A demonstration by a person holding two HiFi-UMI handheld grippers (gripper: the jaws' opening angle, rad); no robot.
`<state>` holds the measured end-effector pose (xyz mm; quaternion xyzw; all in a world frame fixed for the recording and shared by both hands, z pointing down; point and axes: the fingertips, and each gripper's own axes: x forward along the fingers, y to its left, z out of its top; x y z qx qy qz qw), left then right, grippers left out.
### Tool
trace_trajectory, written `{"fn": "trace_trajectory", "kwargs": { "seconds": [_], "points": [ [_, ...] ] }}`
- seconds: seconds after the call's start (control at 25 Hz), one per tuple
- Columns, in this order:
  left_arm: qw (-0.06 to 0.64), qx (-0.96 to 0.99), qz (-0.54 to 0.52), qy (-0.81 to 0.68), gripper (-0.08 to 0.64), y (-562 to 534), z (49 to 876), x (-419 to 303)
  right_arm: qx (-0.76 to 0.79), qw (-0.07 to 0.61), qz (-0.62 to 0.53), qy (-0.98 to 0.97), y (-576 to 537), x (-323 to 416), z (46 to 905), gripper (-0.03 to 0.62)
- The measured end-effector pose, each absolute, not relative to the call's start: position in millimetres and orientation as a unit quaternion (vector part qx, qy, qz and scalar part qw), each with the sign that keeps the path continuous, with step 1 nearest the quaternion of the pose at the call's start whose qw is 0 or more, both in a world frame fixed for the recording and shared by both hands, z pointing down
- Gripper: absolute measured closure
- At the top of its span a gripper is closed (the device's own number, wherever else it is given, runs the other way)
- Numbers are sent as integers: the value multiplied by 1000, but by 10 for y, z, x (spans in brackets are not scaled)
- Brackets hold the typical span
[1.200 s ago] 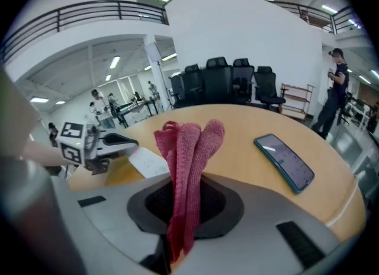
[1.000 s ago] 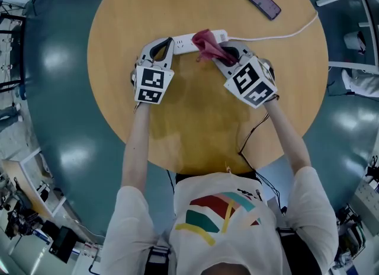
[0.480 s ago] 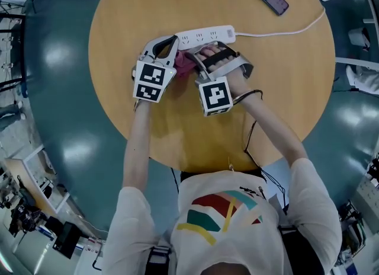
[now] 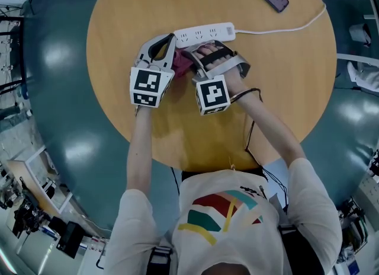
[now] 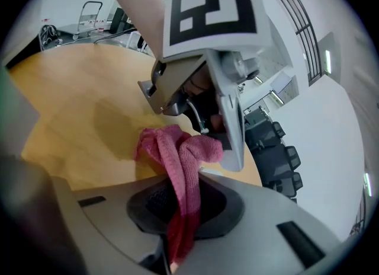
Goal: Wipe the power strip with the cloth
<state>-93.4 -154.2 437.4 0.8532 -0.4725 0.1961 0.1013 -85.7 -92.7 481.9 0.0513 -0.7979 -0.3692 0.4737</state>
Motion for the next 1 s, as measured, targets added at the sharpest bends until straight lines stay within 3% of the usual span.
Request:
{"fn": "trace_trajectory", "kwargs": {
  "seconds": [0.36,0.68,1.0],
  "points": [
    [147,858,214,-443,526,-1679,4486,-869,50,472,-368,-800,-1086,-921,4740,552],
    [103,855,235,-451,526,-1603,4567,-777,123,510,-333,-784,-1305,-15,4851,552],
    [109,852,233,-455,526,-1590,4564,-808,152,555,-341,-743,-1546,668,4879,552]
  ]
}}
